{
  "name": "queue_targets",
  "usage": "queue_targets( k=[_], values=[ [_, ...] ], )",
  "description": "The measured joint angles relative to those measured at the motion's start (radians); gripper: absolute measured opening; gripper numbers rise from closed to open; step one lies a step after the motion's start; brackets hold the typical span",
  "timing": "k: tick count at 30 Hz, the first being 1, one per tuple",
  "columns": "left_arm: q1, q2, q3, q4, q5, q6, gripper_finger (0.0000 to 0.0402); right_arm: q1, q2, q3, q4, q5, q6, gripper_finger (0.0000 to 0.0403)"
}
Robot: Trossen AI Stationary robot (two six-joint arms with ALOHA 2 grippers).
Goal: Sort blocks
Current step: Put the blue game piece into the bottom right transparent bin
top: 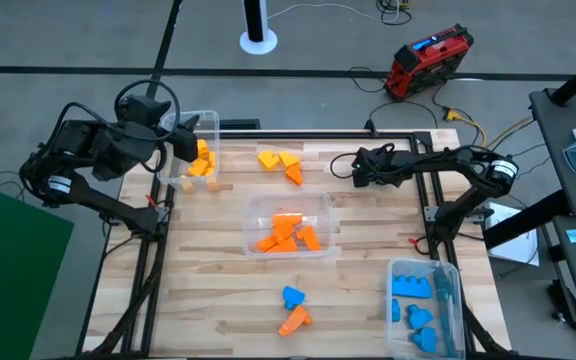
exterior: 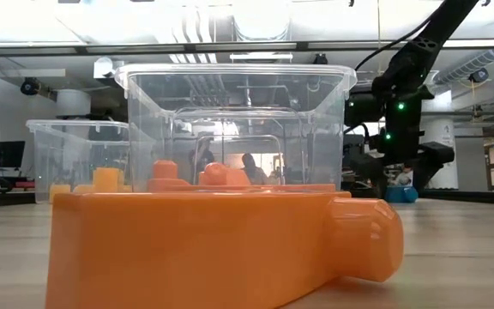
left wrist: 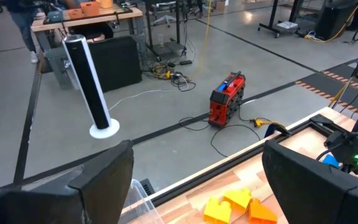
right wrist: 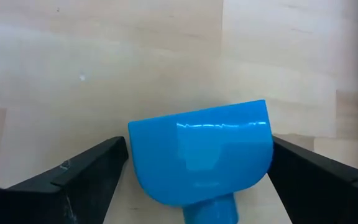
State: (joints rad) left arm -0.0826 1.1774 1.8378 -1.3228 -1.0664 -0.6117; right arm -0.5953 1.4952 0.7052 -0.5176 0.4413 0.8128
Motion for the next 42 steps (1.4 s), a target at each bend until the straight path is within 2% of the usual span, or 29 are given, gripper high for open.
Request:
queue_targets(
  k=[4,11,20,28,31,36,42],
  values=[
    [0.001,0.002,0.0,0.0,0.0,0.0,0.0327,0.0,0.001,0.0,0.005,0.016,-0.001,0.0354],
    [0.002,0.006,0.0,0.0,0.0,0.0,0.0327,-0.001,0.001,-0.002,0.003,0.046,-0.003,0.028],
    [0.002,0.007,0.0,0.0,0.0,0.0,0.0327,0.002,-0.021,-0.003,-0.03,0.022,-0.002,0.0279],
    [0.002,0.007,0.0,0.0,0.0,0.017,0.0327,0.044,-0.186,0.014,-0.092,-0.037,-0.002,0.0282],
    [0.003,0.007,0.0,0.0,0.0,0.026,0.0327,0.061,-0.281,0.041,-0.1,-0.106,-0.015,0.028],
    [0.004,0.007,0.0,0.0,0.0,0.031,0.0327,0.115,-0.442,0.101,-0.104,-0.36,-0.039,0.0283],
    [0.006,0.007,0.0,0.0,0.0,0.076,0.0327,0.283,-0.575,0.244,-0.099,-0.56,0.0,0.028]
  ],
)
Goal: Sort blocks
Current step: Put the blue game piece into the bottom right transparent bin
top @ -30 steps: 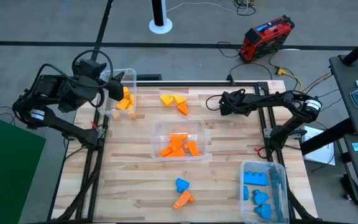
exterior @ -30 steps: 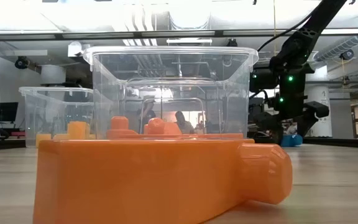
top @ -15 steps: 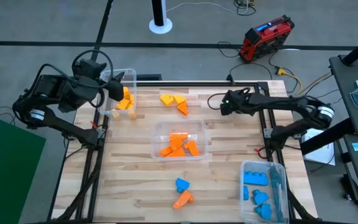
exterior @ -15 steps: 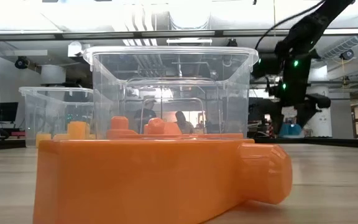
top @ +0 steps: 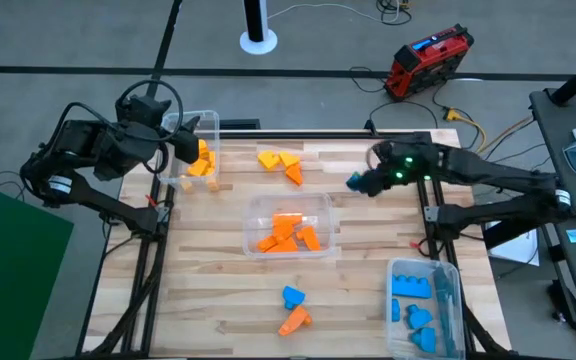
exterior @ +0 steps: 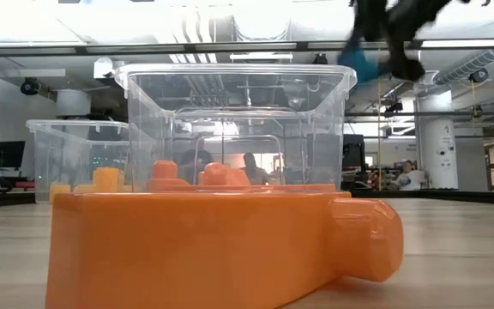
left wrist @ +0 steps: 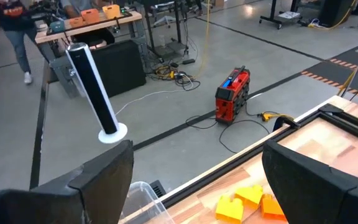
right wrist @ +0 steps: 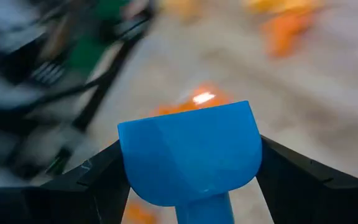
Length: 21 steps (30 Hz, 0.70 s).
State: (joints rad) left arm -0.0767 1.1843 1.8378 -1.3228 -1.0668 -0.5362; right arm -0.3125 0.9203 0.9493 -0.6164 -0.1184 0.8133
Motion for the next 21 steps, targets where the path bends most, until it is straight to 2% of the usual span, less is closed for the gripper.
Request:
queue_targets(
  k=[3,5,13,21],
  values=[
    [0.0,0.0,0.0,0.0,0.0,0.009,0.0327,0.107,-0.01,0.095,-0.037,-0.109,0.009,0.028],
    [0.0,0.0,0.0,0.0,0.0,0.013,0.0327,0.186,0.002,0.152,-0.086,-0.137,0.057,0.0284],
    [0.0,0.0,0.0,0.0,0.0,0.053,0.0327,0.503,0.095,0.309,-0.154,-0.304,0.341,0.028],
    [0.0,-0.001,0.0,-0.001,0.003,0.087,0.0327,0.812,0.138,0.402,-0.518,-0.338,0.657,0.0293]
  ],
)
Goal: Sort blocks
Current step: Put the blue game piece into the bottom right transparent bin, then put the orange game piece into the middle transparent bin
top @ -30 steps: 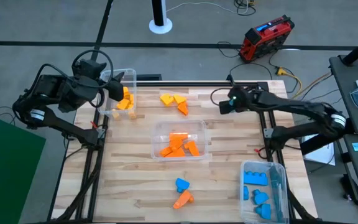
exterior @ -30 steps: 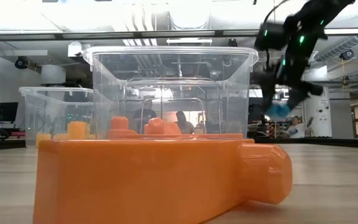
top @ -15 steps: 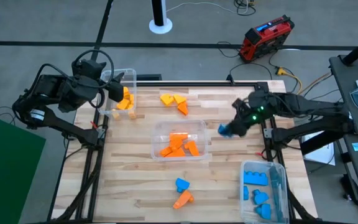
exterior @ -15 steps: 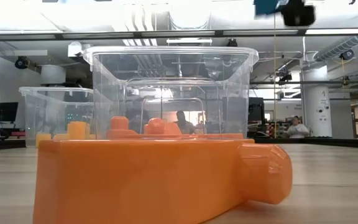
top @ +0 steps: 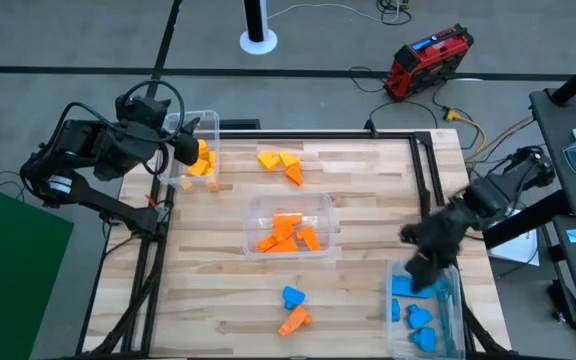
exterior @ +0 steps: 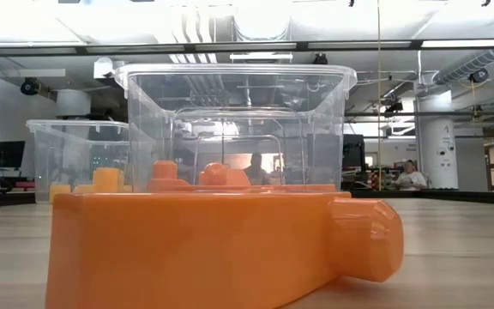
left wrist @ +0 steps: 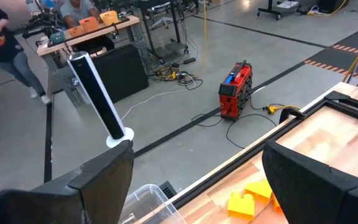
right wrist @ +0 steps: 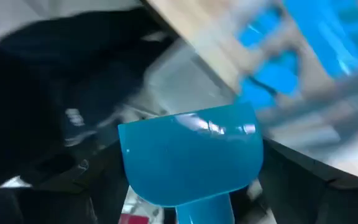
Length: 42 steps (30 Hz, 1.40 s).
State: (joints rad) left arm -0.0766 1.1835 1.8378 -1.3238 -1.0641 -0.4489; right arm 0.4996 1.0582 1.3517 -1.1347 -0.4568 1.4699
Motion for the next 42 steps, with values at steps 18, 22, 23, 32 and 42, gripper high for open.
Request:
queue_targets(
  k=[18,22,23,32,42],
  values=[
    [0.0,-0.001,0.0,-0.001,0.044,0.0,0.0327,0.142,0.047,0.001,-0.161,-0.015,0.161,0.035],
    [0.0,-0.001,0.0,-0.002,0.062,0.0,0.0327,0.139,0.065,0.0,-0.159,0.055,0.119,0.0338],
    [0.0,-0.001,0.0,-0.002,0.062,0.0,0.0327,0.13,0.071,0.0,-0.156,0.099,0.11,0.0334],
    [0.0,0.0,0.0,-0.002,0.094,0.0,0.0327,-0.023,0.203,0.0,-0.04,0.33,-0.039,0.0268],
    [0.0,0.0,0.0,-0.046,0.36,0.004,0.0327,-0.091,0.497,0.05,-0.008,0.249,-0.239,0.0158]
  ],
)
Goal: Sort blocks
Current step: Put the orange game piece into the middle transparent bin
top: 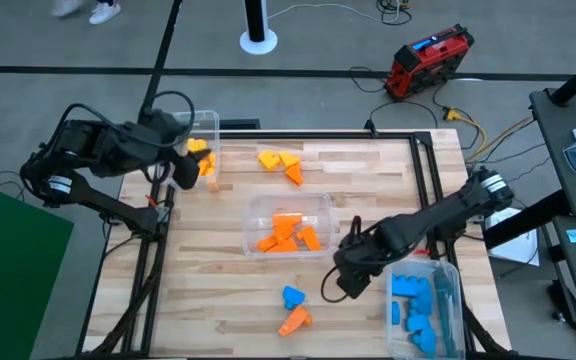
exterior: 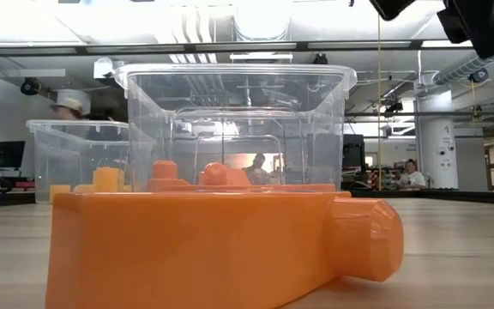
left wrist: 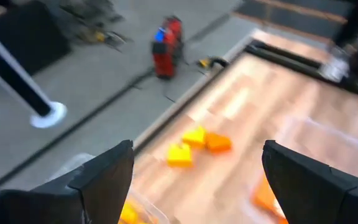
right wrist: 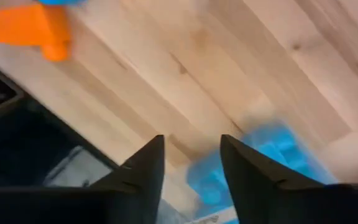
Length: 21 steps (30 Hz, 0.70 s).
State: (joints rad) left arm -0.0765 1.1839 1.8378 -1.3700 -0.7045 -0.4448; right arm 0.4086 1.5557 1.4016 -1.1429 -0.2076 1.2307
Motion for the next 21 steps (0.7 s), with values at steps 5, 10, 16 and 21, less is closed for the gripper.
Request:
queue_targets(
  k=[5,10,16,21],
  values=[
    [0.0,0.001,0.0,-0.046,0.152,-0.033,0.0327,0.023,0.069,0.098,-0.078,0.0,-0.065,0.0098],
    [-0.022,0.004,-0.022,-0.088,0.32,-0.165,0.0327,0.023,0.084,0.162,-0.079,0.114,-0.16,0.0046],
    [-0.149,0.012,-0.086,-0.082,0.367,-0.419,0.0327,0.021,-0.016,0.178,-0.093,0.348,-0.234,0.0012],
    [-0.296,0.081,-0.103,-0.065,0.368,-0.644,0.0327,0.02,-0.129,0.168,-0.097,0.476,-0.27,0.0013]
  ],
)
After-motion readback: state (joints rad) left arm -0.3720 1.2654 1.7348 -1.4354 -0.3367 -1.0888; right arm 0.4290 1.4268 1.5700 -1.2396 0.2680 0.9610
